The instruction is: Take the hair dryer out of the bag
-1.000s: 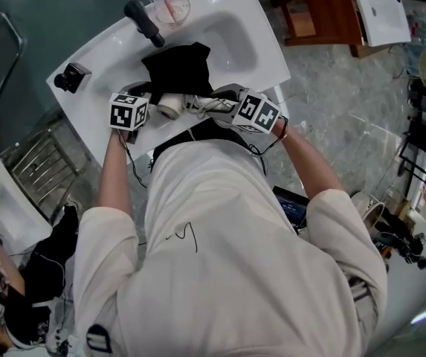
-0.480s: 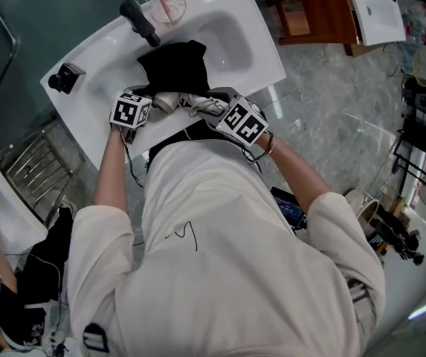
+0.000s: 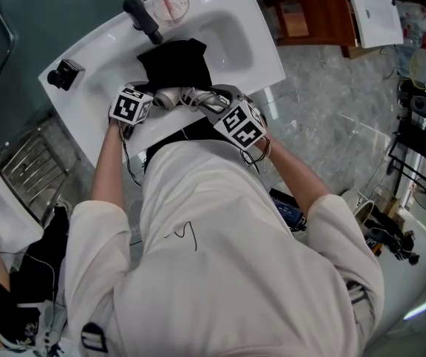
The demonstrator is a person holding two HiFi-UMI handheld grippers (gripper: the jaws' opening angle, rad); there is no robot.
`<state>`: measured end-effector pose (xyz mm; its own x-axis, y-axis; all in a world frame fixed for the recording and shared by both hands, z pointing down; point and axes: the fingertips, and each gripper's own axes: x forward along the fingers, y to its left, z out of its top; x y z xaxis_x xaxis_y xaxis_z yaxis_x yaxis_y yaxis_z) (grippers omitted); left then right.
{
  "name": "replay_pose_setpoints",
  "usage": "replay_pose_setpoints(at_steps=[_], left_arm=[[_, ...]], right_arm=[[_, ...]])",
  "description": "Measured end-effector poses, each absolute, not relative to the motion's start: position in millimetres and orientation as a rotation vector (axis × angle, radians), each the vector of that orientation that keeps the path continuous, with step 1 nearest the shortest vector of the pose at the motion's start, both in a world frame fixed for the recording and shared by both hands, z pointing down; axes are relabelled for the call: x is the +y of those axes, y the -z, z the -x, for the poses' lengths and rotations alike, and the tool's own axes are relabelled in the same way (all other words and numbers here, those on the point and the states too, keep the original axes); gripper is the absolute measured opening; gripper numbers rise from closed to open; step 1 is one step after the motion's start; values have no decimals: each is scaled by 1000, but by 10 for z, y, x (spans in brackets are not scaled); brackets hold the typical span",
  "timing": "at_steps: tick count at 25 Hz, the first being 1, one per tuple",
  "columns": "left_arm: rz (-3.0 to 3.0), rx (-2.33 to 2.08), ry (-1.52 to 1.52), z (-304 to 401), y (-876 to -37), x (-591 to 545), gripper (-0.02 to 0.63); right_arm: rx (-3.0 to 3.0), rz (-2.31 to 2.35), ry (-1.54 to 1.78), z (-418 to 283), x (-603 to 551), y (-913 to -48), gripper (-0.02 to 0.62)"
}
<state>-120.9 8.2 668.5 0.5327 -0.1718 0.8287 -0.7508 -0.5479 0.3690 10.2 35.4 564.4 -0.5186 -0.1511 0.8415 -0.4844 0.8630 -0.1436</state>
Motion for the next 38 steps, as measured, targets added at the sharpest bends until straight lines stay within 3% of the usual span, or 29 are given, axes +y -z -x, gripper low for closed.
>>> replay_pose_setpoints(at_steps=[5, 13, 24, 33, 35, 38], left_arm=[[-2030, -744, -972, 1189, -6682, 65, 17], [-2056, -733, -1003, 1207, -6708, 81, 18], [-1981, -783, -899, 1267, -6747, -31, 18], [-1874, -884, -792, 1272, -6758, -128, 40], [-1858, -917, -769, 1289, -6757, -152, 44], [-1857, -974, -751, 1306, -6730, -211, 44]], right_arm=[[-1952, -418, -648, -235, 344, -5827, 170], [-1821, -362, -731, -245, 375, -5813, 170], [-1935, -278, -237, -155, 478, -5474, 169], [-1964, -240, -60, -233, 487, -5464, 169], [-1979, -258, -122, -266, 491, -5526, 169], [-2007, -364, -509, -332, 438, -5581, 166]])
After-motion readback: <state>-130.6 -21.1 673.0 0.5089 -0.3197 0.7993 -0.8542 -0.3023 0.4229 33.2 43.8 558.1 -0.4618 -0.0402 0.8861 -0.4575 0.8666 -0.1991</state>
